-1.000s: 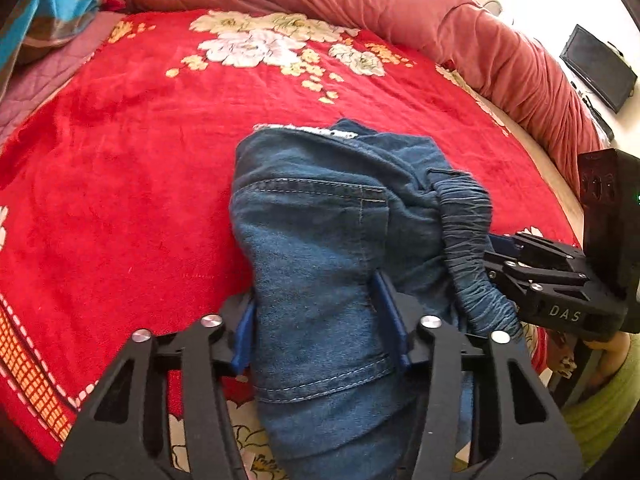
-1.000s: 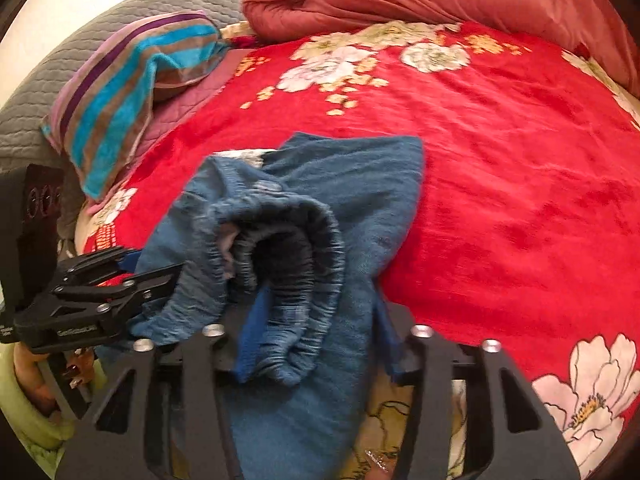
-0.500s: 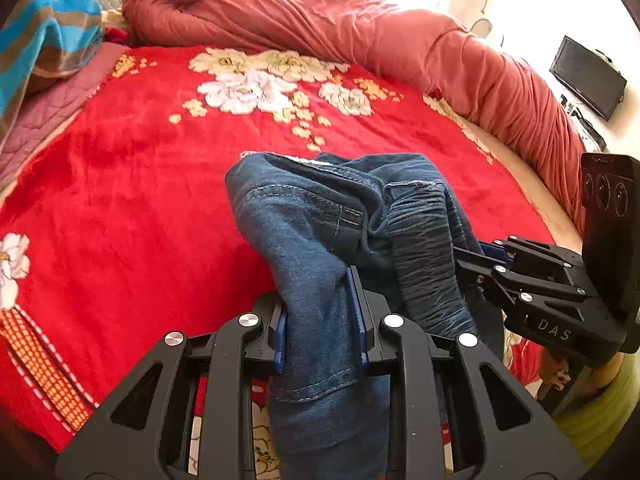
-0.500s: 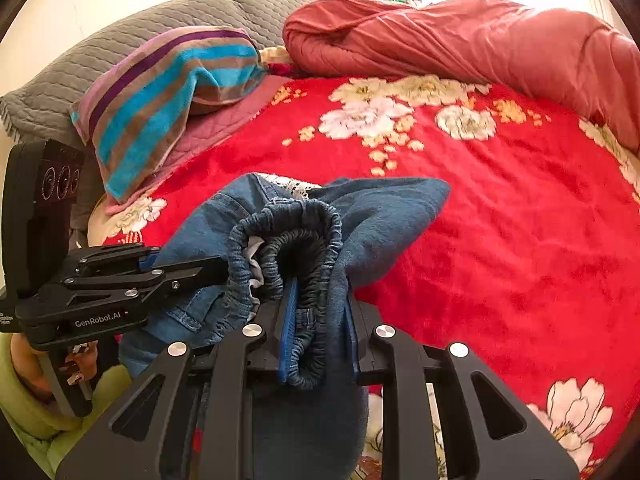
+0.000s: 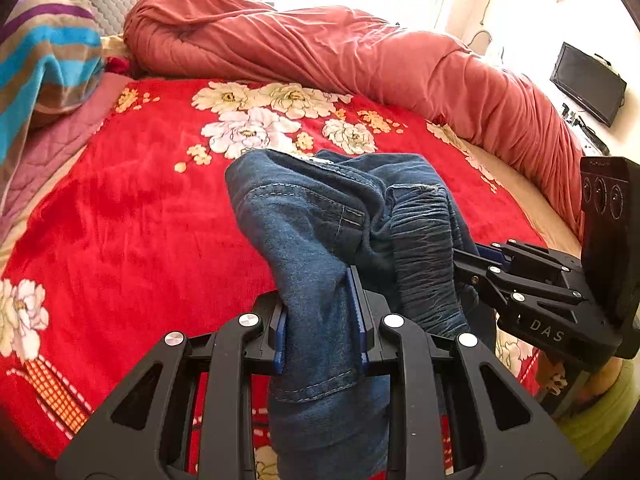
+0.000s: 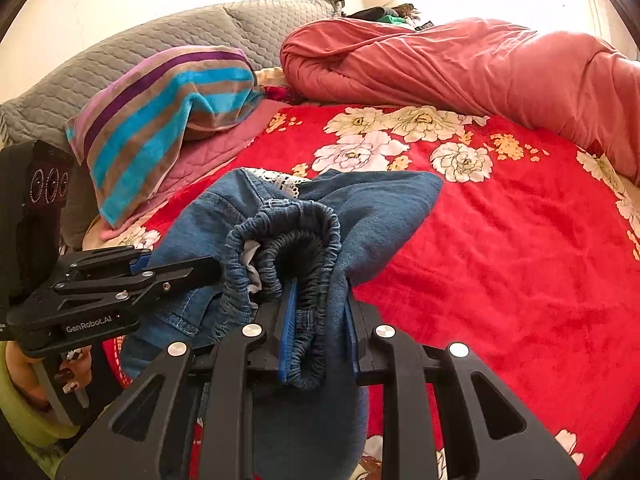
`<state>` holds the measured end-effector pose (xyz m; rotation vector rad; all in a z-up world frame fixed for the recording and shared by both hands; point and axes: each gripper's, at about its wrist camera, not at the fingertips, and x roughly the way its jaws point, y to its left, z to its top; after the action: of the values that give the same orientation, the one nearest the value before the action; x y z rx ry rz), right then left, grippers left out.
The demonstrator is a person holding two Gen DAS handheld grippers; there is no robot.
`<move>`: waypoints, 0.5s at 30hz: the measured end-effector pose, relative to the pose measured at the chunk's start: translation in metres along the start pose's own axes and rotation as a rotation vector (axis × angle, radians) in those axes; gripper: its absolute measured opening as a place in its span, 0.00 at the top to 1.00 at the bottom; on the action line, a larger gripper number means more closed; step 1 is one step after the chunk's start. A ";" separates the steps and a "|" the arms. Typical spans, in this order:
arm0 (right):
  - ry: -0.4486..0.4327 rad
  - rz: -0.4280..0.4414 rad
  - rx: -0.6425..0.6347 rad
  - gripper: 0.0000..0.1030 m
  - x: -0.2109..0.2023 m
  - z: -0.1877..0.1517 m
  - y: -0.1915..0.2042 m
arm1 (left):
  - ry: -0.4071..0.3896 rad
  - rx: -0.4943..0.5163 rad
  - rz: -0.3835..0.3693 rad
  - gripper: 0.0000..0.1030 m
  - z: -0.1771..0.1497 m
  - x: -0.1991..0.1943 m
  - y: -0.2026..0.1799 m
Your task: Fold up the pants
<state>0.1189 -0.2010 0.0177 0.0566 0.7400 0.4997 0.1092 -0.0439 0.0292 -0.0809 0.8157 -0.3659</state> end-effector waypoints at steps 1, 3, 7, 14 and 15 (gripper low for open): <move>-0.001 -0.001 0.000 0.81 0.000 0.001 -0.001 | -0.001 0.002 0.000 0.84 0.001 0.000 0.000; -0.004 -0.003 0.002 0.81 0.001 0.003 -0.003 | -0.003 0.005 0.002 0.84 0.003 0.001 -0.001; -0.007 -0.003 0.002 0.81 0.001 0.005 -0.005 | -0.006 0.008 0.005 0.84 0.005 0.002 -0.001; -0.007 -0.004 0.002 0.81 0.001 0.005 -0.005 | -0.009 0.013 0.009 0.84 0.005 0.001 -0.002; -0.007 -0.005 0.002 0.81 0.001 0.005 -0.005 | -0.009 0.012 0.009 0.84 0.005 0.001 -0.002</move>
<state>0.1252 -0.2040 0.0198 0.0583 0.7338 0.4935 0.1132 -0.0463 0.0320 -0.0677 0.8049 -0.3620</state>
